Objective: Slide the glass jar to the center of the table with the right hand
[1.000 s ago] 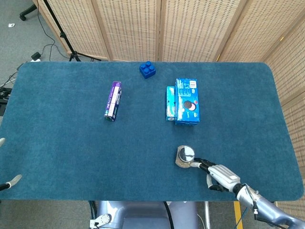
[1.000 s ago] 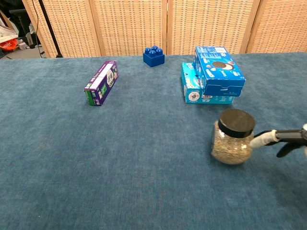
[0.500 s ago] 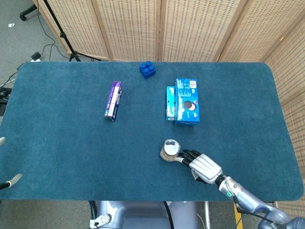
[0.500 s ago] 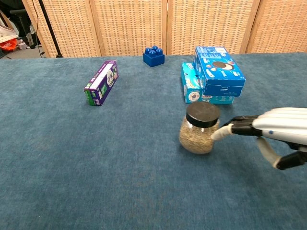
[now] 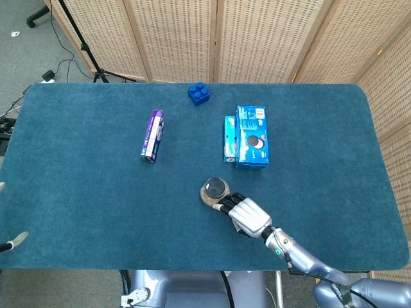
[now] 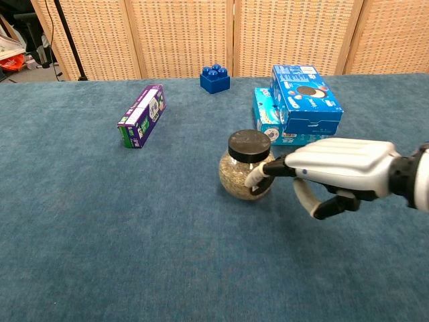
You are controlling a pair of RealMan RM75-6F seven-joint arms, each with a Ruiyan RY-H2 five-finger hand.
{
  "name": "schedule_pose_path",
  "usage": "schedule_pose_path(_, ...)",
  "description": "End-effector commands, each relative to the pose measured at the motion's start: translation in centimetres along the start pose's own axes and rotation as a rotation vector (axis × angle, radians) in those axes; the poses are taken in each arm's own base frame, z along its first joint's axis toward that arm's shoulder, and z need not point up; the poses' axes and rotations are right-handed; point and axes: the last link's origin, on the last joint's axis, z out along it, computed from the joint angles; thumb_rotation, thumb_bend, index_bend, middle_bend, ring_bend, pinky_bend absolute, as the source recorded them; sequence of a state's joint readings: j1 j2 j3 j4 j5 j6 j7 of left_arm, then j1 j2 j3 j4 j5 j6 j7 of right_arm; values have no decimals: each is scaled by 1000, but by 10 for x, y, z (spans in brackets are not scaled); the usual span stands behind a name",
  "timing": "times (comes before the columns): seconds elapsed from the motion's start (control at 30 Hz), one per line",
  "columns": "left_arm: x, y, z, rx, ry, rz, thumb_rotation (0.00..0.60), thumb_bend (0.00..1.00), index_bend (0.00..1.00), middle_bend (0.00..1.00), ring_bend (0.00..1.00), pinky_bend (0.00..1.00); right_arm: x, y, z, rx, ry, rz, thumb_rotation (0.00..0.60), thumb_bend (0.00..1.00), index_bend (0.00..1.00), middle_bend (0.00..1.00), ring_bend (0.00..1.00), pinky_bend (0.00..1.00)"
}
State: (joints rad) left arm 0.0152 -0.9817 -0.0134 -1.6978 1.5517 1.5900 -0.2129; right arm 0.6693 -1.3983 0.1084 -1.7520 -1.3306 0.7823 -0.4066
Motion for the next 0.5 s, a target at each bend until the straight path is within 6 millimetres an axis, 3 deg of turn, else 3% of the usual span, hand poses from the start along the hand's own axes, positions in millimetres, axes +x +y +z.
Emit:
schedule_pose_path(0.03, 0, -1, 1, 4, -2, -3, 600, 2, 0, 0, 0, 0, 5, -9, 18, 2, 11, -23, 600, 1000, 143, 35, 0, 146)
schedule_pose_path(0.5, 2, -6, 5, 30, -5, -16, 600, 2, 0, 0, 0, 0, 21, -27, 66, -63, 78, -76, 600, 1000, 143, 35, 0, 146)
